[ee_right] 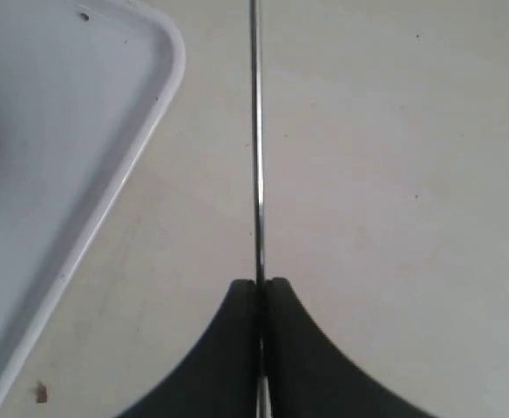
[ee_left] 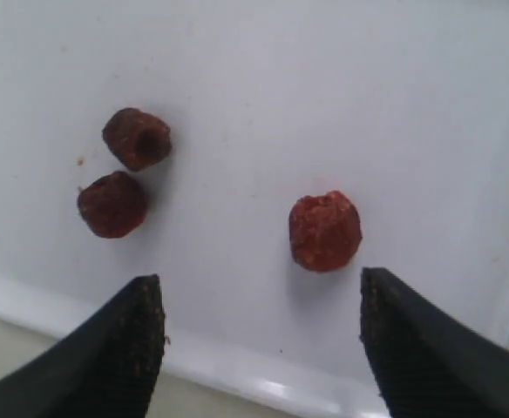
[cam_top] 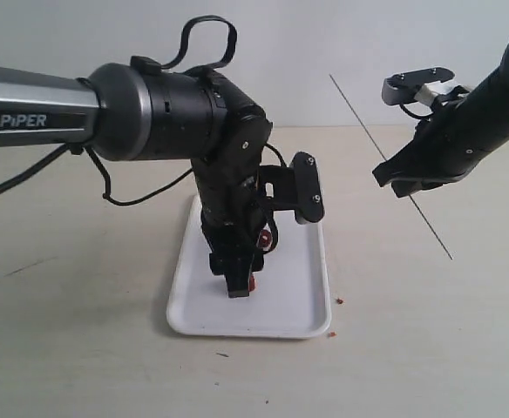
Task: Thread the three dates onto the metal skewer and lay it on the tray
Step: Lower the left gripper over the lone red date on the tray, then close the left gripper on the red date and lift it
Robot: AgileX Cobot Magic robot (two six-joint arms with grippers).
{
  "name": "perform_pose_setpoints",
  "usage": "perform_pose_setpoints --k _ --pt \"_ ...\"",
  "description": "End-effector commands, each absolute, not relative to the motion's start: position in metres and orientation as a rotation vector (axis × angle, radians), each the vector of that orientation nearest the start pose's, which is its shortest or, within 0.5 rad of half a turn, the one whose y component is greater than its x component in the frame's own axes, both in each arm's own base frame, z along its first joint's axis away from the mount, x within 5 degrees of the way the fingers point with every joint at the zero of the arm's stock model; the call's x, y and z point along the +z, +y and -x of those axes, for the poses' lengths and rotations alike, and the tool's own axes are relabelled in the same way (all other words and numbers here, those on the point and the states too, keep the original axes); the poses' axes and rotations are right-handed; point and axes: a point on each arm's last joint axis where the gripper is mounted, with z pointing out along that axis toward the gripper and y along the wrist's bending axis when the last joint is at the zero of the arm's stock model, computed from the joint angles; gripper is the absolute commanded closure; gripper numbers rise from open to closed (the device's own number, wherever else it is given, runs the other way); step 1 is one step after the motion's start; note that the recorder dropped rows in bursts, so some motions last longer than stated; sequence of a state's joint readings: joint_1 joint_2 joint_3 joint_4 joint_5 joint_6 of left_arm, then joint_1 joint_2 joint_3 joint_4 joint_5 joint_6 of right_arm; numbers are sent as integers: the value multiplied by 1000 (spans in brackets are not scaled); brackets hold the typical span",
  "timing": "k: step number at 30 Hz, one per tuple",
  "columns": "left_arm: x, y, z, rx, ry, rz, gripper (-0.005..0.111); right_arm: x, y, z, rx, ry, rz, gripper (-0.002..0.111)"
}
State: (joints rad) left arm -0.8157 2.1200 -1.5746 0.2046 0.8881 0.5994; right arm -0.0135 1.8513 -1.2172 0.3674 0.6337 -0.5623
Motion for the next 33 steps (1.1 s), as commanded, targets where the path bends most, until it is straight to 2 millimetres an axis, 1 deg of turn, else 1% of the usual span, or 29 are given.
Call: perform_pose_setpoints --k 1,6,12,18,20,29,33 --pt "160 -312 -307 164 2113 -2019 43 200 15 -380 241 2660 410 108" --pt "160 -312 -307 160 2112 -2016 43 200 16 -380 252 2663 406 108" --pt "159 -315 -306 102 2137 -1981 43 200 16 -379 253 2664 409 108" --pt "145 -317 -306 85 2167 -1993 43 200 16 -379 253 2664 409 108" --pt "143 -317 -306 88 2169 -1997 43 200 16 -379 253 2664 409 108" --pt "143 -306 -317 50 2231 -1933 43 200 16 -380 261 2658 400 108" --pt "144 -307 -318 27 2235 -1913 43 200 16 -380 261 2658 400 108"
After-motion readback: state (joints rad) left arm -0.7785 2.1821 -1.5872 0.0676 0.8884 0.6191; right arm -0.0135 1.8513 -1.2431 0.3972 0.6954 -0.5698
